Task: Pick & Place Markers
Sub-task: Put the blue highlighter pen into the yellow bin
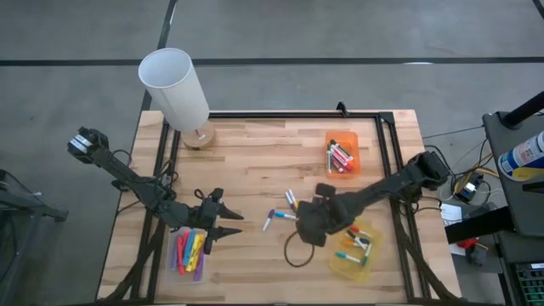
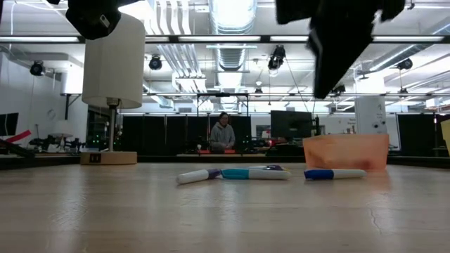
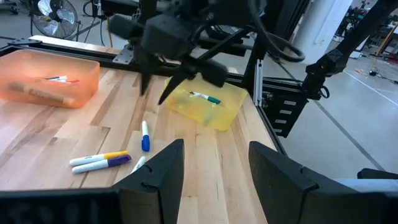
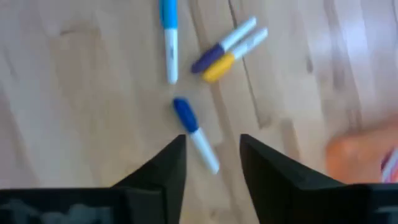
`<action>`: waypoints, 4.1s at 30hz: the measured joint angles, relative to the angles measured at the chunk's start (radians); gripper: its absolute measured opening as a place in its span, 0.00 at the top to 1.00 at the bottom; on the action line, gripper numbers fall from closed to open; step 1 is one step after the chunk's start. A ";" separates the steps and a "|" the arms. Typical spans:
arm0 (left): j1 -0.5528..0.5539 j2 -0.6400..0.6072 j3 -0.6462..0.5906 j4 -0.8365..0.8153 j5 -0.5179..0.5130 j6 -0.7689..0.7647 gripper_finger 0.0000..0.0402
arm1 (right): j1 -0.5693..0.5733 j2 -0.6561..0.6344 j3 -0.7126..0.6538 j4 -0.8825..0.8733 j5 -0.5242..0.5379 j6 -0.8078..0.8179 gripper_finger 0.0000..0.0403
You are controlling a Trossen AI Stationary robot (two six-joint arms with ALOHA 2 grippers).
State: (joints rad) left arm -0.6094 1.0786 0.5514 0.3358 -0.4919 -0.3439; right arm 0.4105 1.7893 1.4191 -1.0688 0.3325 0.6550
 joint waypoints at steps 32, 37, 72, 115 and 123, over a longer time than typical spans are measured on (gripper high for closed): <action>0.000 0.000 0.000 -0.001 0.000 0.000 0.57 | -0.129 0.000 -0.396 0.461 -0.233 -0.364 0.76; 0.000 0.000 0.000 -0.001 0.000 0.000 0.57 | -0.131 -0.003 -0.429 0.520 -0.233 -0.368 0.80; 0.001 0.000 0.000 -0.002 0.000 0.000 0.57 | 0.150 -0.015 0.030 -0.087 -0.229 0.163 0.94; 0.000 0.000 0.000 -0.013 0.000 0.000 0.57 | 0.363 -0.066 -0.031 -0.203 0.054 0.587 0.63; 0.000 0.000 0.000 -0.017 0.000 0.000 0.57 | 0.238 -0.066 -0.022 0.044 0.138 0.272 0.67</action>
State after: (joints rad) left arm -0.6094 1.0786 0.5514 0.3191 -0.4919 -0.3439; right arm 0.6483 1.7229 1.3968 -1.0252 0.4709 0.9269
